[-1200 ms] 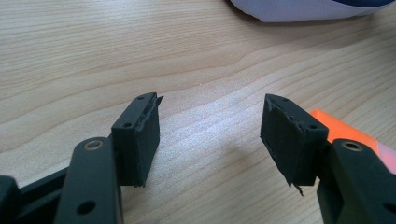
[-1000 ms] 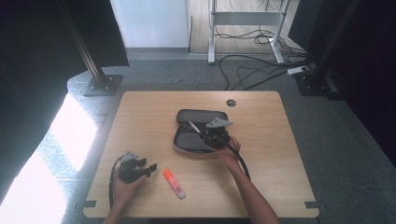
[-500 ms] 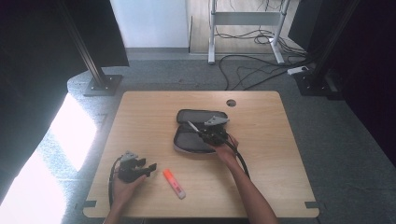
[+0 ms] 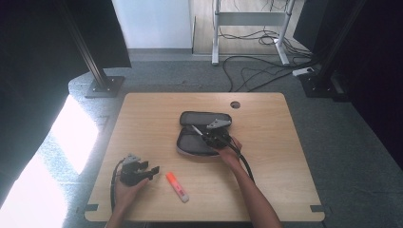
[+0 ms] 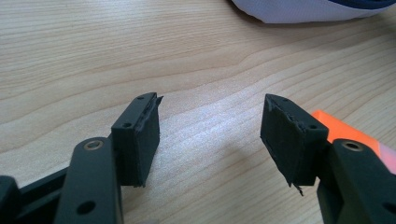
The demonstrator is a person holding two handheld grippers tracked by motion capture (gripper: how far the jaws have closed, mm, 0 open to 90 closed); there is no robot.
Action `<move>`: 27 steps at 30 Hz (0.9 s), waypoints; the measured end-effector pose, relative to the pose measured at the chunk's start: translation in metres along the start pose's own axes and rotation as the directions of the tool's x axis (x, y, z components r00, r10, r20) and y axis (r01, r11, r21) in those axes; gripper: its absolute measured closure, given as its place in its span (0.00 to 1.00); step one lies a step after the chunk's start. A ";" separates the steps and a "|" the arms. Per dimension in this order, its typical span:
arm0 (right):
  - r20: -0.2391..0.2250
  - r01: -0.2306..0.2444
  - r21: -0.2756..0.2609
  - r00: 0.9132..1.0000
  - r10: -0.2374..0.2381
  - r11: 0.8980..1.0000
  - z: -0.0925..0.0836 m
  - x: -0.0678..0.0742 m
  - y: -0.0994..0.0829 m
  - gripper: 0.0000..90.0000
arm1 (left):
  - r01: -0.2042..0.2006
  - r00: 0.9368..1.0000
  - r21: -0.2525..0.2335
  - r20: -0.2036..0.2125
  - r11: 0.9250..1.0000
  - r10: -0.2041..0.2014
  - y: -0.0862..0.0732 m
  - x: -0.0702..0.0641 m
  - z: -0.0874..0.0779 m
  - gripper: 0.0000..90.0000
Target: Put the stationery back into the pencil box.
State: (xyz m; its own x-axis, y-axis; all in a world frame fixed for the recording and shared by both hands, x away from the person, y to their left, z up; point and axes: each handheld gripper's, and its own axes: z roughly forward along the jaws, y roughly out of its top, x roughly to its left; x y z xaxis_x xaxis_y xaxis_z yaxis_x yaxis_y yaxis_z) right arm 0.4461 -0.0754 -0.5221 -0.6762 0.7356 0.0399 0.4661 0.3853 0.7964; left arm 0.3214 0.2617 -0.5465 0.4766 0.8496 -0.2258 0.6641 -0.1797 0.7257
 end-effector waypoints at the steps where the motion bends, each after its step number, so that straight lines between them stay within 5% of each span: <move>1: 0.003 0.002 0.000 1.000 -0.002 1.000 0.001 0.000 0.000 0.87 | 0.000 1.000 0.000 0.000 1.000 0.000 0.000 0.000 0.000 0.42; 7: 0.005 0.009 0.015 1.000 -0.010 1.000 0.003 0.000 -0.003 0.86 | 0.001 1.000 0.000 0.001 1.000 -0.001 0.000 0.000 0.000 0.42; 12: 0.018 0.032 0.023 0.999 -0.033 0.999 0.003 0.001 -0.003 0.75 | 0.000 1.000 0.000 0.000 1.000 0.000 0.000 0.000 0.000 0.42; 27: 0.007 -0.041 -0.066 0.999 0.042 0.997 -0.015 0.007 -0.002 0.59 | -0.004 1.000 0.002 -0.003 1.000 0.004 0.000 0.000 0.000 0.42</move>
State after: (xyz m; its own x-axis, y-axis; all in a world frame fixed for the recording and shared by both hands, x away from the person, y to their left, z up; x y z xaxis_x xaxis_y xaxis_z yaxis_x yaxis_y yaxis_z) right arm 0.4322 -0.0796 -0.5149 -0.6518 0.7553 0.0686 0.4547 0.3168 0.8324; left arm 0.3213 0.2612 -0.5464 0.4773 0.8506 -0.2205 0.6635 -0.1843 0.7251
